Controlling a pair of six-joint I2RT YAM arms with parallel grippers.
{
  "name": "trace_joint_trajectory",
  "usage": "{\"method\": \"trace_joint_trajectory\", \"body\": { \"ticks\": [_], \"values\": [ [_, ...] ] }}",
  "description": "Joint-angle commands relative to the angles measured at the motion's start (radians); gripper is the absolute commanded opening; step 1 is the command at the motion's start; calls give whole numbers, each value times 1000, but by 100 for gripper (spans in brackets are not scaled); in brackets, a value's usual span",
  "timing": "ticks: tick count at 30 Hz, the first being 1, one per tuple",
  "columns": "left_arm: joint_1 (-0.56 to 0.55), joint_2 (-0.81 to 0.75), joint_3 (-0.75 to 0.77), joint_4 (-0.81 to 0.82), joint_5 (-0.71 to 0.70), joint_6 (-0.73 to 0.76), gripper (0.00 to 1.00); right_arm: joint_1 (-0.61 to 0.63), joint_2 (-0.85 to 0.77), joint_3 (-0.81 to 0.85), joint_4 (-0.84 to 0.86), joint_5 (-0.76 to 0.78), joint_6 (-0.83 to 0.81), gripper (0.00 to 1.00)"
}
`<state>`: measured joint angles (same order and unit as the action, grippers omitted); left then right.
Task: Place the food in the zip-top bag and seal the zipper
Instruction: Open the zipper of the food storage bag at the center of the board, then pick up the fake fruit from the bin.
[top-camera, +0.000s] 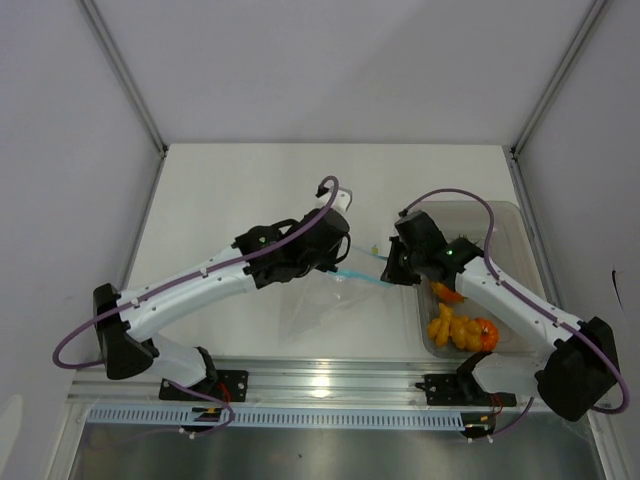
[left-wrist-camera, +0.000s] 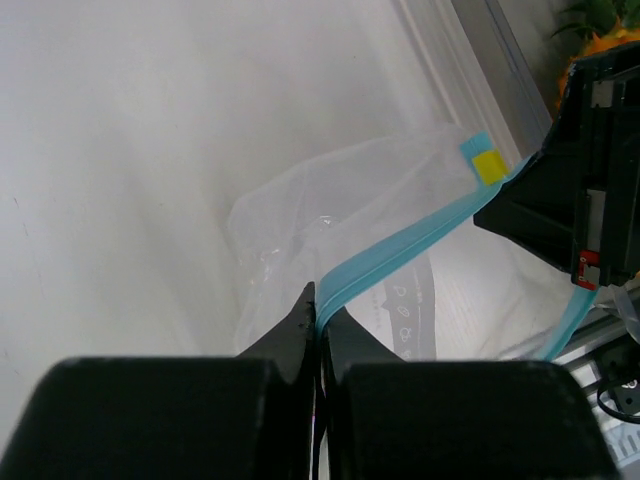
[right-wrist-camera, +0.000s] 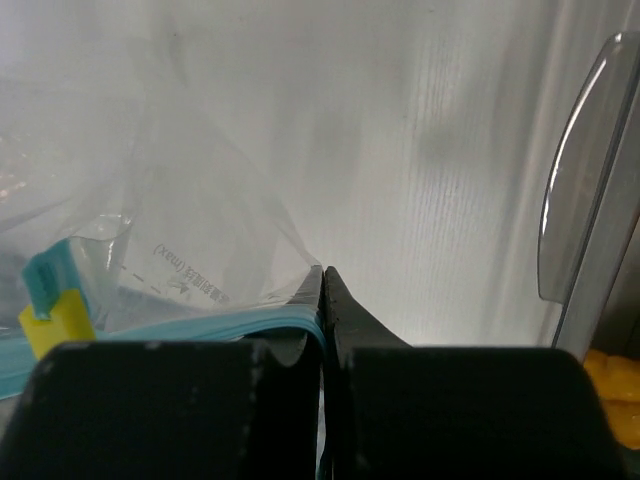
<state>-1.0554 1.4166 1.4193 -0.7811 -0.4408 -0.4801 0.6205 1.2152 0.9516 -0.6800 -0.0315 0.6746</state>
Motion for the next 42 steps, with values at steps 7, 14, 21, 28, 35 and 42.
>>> {"method": "trace_joint_trajectory", "body": {
  "ticks": [7,14,21,28,35,42],
  "values": [
    [17,-70,-78,-21,-35,-63,1,-22,105,105,-10,45,-139,3],
    [17,-4,-83,26,-39,-83,1,-22,115,219,-64,-25,-170,46],
    [18,59,-23,31,-88,-87,1,-30,55,306,-165,-39,-181,67],
    [32,99,3,55,-82,-75,1,-105,-101,378,-364,66,-139,84],
    [46,124,43,54,-64,-42,1,-502,-126,397,-429,-31,-217,86],
    [58,108,35,69,-41,-20,1,-780,10,320,-344,-123,-236,88]
  ]
}}
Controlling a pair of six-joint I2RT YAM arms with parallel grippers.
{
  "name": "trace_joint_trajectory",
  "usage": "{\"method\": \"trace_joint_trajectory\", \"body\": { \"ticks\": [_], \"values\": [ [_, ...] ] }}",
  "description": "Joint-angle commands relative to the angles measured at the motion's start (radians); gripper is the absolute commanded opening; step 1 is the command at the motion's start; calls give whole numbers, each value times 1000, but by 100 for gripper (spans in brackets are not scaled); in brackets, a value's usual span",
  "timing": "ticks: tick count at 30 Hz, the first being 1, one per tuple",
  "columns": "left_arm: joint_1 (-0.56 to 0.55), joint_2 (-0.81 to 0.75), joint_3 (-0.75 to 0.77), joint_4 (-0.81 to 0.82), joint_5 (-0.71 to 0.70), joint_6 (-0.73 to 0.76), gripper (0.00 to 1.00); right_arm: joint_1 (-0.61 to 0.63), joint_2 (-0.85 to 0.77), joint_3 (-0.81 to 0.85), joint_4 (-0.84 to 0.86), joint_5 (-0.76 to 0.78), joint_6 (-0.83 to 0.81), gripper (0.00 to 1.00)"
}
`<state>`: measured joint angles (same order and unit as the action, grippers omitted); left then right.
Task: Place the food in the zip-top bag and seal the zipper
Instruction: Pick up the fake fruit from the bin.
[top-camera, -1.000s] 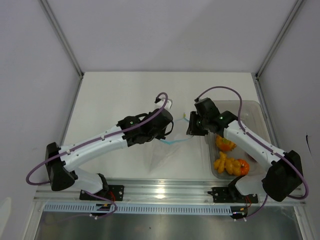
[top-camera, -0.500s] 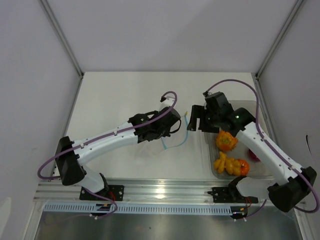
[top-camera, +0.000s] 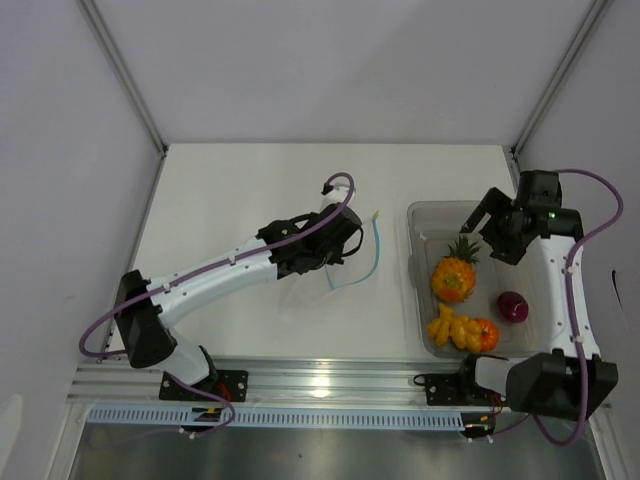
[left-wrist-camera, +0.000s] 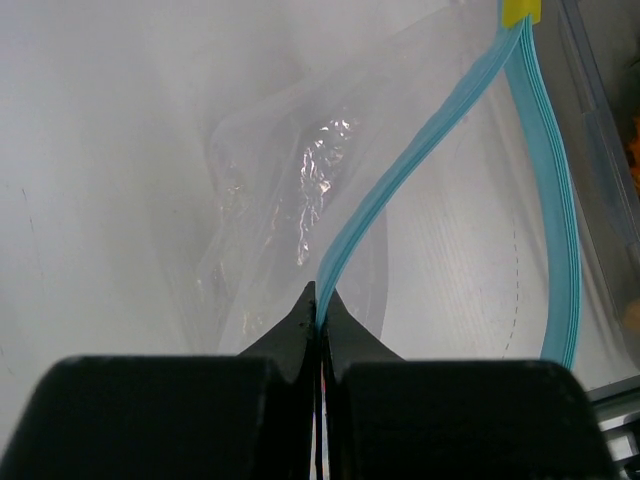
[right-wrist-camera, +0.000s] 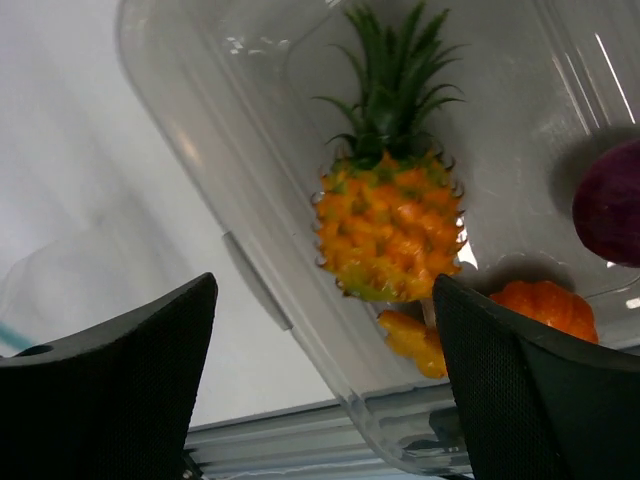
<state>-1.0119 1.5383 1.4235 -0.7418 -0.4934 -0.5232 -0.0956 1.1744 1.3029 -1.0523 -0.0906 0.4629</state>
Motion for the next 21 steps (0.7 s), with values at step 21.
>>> {"method": "trace_joint_trajectory", "body": {
  "ticks": [21],
  "values": [
    [19,-56,-31,97,127,12,1,-108,527,70,198,29,-38,95]
  ]
}}
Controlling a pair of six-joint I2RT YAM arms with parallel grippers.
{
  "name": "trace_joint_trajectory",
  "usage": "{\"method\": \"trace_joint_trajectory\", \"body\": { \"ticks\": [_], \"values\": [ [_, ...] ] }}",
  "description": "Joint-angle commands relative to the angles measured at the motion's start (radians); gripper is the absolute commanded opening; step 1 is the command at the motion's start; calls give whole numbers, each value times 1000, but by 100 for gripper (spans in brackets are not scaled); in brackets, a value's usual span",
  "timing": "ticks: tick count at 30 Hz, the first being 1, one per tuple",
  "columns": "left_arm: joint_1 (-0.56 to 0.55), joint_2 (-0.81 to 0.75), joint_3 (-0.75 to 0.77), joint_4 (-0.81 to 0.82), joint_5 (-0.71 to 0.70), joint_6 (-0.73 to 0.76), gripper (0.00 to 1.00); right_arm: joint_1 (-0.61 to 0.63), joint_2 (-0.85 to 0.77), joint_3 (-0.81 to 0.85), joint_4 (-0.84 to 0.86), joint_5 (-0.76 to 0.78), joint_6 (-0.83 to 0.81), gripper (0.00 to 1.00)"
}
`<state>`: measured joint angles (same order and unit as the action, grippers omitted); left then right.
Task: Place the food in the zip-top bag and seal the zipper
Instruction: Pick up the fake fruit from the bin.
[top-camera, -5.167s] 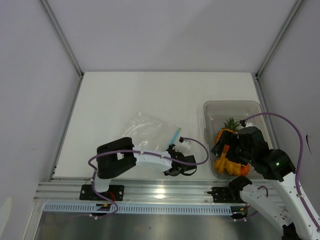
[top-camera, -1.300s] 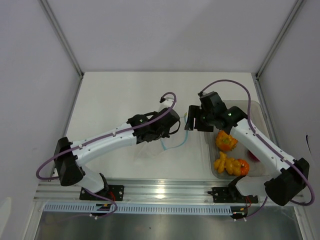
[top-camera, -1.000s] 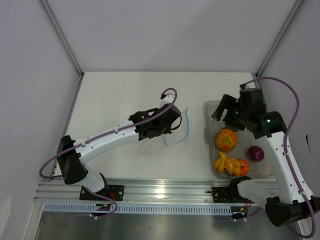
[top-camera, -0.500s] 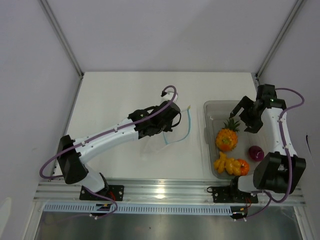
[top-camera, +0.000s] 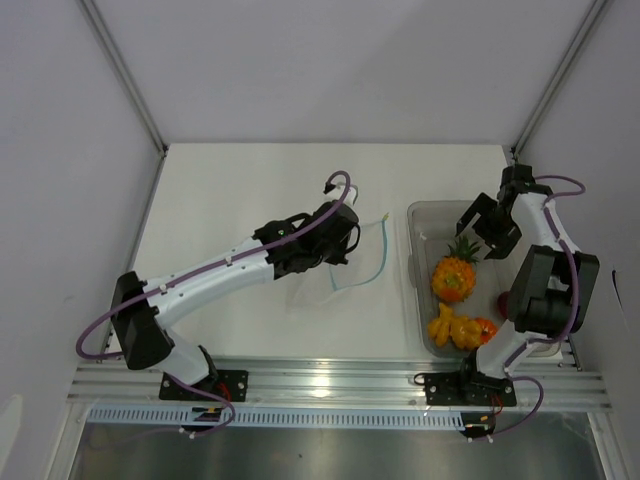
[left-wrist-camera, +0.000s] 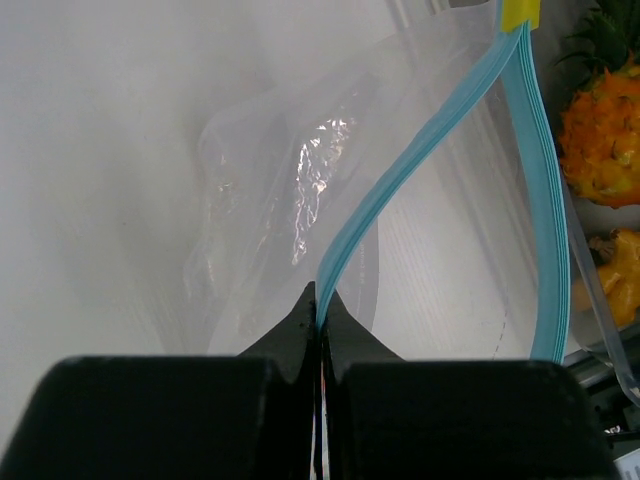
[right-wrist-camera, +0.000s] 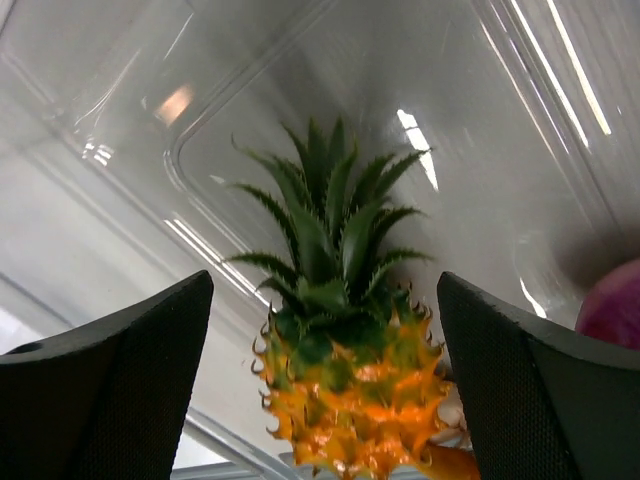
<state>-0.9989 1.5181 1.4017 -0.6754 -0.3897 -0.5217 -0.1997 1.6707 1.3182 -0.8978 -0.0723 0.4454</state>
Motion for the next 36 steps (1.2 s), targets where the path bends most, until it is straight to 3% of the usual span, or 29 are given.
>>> {"method": "trace_joint_trajectory", "body": {
  "ticks": [1,10,22,25,28,32,36],
  "values": [
    [6,-38,-15,31,25,11,1,-6,65,64,40,12,-28,95],
    [6,-38,-24,43,38,11,1,-7,178,81,60,-17,-11,90],
    [6,-13,-9,37,46,9,0,29,162,-51,164,-29,-1,68],
    [6,-13,-6,31,45,9,1,32,159,-77,184,-35,-7,59],
    [8,-10,0,23,49,8,1,33,135,-85,194,-23,-11,39],
    [9,2,25,-3,64,3,1,31,68,-60,185,-15,-10,0],
    [14,22,82,-44,106,-20,1,29,-28,-10,149,-14,-7,0]
  ]
}}
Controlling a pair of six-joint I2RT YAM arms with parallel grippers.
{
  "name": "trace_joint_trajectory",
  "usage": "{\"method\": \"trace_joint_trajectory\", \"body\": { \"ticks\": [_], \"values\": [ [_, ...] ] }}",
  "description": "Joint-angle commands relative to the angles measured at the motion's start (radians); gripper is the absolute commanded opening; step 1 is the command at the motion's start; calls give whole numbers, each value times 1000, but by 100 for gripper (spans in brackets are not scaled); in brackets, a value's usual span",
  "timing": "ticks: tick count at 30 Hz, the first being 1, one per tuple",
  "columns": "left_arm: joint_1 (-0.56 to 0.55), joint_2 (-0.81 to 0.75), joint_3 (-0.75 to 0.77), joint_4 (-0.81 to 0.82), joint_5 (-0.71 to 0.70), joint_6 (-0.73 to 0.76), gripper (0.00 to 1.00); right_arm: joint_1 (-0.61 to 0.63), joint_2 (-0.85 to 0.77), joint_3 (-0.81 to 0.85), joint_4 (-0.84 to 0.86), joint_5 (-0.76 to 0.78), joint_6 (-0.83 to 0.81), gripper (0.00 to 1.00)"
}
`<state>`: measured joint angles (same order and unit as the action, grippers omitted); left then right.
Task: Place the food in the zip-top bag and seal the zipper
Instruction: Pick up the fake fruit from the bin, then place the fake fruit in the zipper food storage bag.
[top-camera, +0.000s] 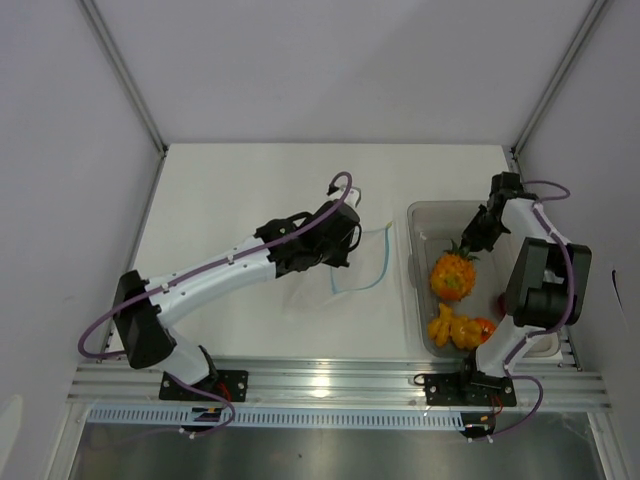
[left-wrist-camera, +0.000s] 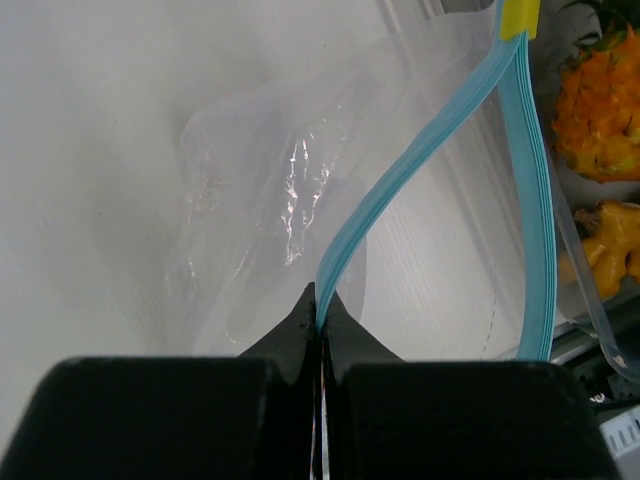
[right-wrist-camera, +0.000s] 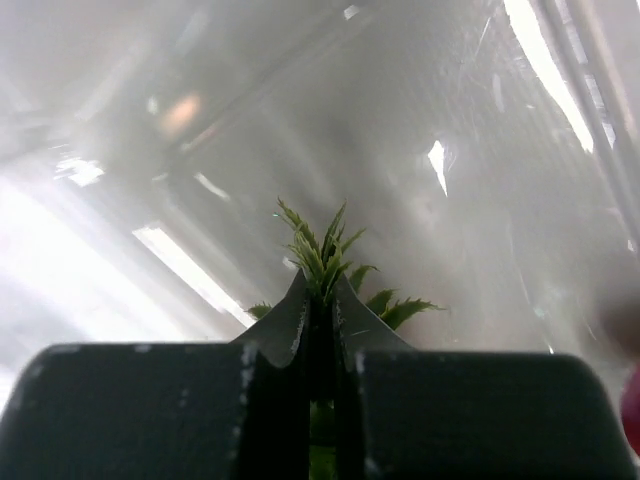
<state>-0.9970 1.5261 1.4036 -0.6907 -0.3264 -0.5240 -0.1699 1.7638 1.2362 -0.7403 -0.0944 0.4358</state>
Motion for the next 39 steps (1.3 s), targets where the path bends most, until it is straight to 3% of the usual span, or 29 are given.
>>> {"method": "trace_joint_trajectory", "body": {
  "ticks": [1,11,20,27,39],
  "values": [
    [12,20,102,-39,58,-22,1,0,-144,83,-19,5,1,0],
    [49,52,215,-99,202,-51,1,101,-521,137,34,-27,-8,0],
    [52,36,160,-86,253,-64,1,434,-796,68,312,42,29,0],
    [52,13,103,-34,311,-94,1,586,-882,-12,521,151,53,0],
    [58,14,107,0,388,-123,1,718,-926,-156,651,303,152,0]
  ]
}}
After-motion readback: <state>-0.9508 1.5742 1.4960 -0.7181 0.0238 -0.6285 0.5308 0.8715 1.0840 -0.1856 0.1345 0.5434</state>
